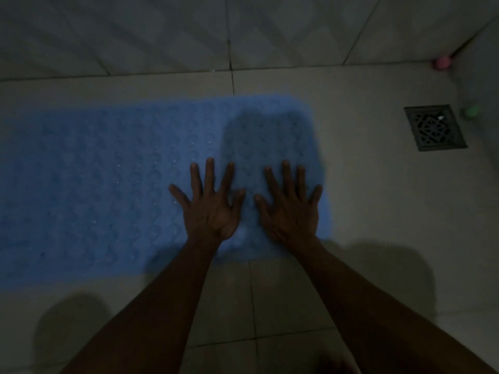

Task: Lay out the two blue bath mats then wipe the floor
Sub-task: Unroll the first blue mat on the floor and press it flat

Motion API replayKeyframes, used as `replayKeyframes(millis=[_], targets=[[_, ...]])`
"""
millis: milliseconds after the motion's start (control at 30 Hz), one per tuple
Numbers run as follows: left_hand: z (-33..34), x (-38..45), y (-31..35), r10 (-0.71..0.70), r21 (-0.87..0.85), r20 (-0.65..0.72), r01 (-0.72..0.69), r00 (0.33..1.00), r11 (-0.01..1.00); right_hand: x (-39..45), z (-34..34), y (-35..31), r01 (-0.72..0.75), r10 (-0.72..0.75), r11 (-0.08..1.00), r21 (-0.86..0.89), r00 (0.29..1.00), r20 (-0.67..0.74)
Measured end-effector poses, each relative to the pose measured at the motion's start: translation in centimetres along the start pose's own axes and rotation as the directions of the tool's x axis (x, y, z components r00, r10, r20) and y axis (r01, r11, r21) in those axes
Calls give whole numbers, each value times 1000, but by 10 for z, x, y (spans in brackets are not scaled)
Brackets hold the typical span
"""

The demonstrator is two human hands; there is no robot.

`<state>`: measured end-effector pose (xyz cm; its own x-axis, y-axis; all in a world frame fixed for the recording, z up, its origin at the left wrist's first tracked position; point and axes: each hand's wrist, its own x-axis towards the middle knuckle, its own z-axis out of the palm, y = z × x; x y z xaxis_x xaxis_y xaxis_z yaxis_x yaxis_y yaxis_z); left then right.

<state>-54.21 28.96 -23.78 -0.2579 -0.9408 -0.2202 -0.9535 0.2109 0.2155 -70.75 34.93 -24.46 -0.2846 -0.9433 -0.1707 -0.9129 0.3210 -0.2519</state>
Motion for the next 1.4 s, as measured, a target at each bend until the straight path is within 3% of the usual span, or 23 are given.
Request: replayKeyframes(millis=[233, 600, 700, 867, 1100, 1300, 1400], targets=[[5, -1, 1, 29, 89, -103, -19, 994, 996, 1, 2, 1, 23, -25, 999, -25, 998, -59], [-6, 3, 3, -6, 66, 35, 3, 999, 998, 3, -3, -3, 1, -2, 1000, -28, 999, -42], [-15, 7, 6, -4, 65, 40, 2, 999, 998, 4, -6, -6, -6, 4, 1000, -22, 996, -94], [-40, 61, 3, -4, 30, -70, 6, 998, 1000, 66, -30, -22, -9, 15, 1000, 24, 970, -244], [-35, 142, -16, -22, 62, 6, 22, 1000, 998, 147, -16, -21, 55, -54, 998, 17, 998, -30], [-31, 144, -18, -4, 75, -21, 5, 1000, 997, 149, -14, -22, 20, -20, 1000, -16, 999, 29], [-32, 147, -19, 8, 79, -14, -7, 1000, 997, 147, -16, -23, 40, -40, 999, -13, 999, -18]])
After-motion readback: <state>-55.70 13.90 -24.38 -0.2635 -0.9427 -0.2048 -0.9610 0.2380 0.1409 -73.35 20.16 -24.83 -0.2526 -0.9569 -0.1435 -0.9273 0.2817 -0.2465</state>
